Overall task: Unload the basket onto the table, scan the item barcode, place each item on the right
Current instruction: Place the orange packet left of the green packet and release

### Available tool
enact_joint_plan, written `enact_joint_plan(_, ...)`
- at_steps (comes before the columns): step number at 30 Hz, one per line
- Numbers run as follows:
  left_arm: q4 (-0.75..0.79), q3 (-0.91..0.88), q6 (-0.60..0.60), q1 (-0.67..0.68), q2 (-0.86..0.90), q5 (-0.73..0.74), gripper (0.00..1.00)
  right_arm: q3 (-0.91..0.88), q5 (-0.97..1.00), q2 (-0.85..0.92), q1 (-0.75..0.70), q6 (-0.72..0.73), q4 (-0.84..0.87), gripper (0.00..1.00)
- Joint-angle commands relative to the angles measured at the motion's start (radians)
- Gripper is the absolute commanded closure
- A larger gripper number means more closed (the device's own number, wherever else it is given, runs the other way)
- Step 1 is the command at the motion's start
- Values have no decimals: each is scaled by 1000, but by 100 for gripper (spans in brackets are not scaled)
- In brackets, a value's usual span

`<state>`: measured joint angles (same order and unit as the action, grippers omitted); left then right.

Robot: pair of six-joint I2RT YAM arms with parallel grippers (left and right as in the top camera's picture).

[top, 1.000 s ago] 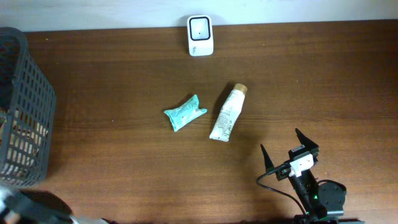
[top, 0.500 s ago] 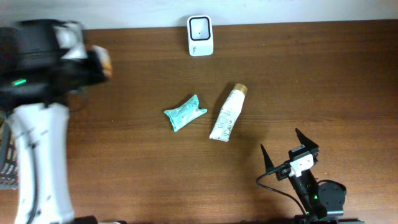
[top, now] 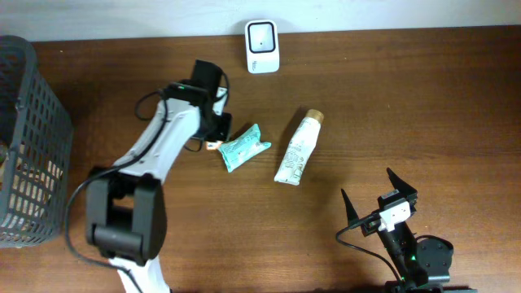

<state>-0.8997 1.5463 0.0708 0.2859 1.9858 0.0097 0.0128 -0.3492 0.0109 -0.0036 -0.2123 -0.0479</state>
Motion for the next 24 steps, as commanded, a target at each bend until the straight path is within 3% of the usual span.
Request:
enact_joint_plan(1,0,-5,-15,18,49,-15,71,-7,-9,-7,3,10,-2,2)
enact_joint_plan(3,-1,-5,-15,19,55,-16,51,-7,-9,-7,3,10,-2,2)
enact_joint_plan(5,1,1,-14,19,51,-17,41,-7,-9,-7,3,10,-2,2)
enact_joint_plan(10,-61,122,27,-4,27,-14,39,-7,-9,-7,3,10,-2,2)
enact_joint_plan(13,-155,283,26,-43,-26,-14,37,-7,-9,-7,3,10,-2,2)
enact_joint_plan(17,-262,502,26,-102,-90,-14,23,-7,-9,-7,3,10,-2,2)
enact_joint_plan(20,-319,633,26,-164,-146,-14,19,-7,-9,-7,3,10,-2,2)
enact_joint_plan(24,-327,671,26,-254,-205,-14,19,-7,-9,-7,3,10,-2,2)
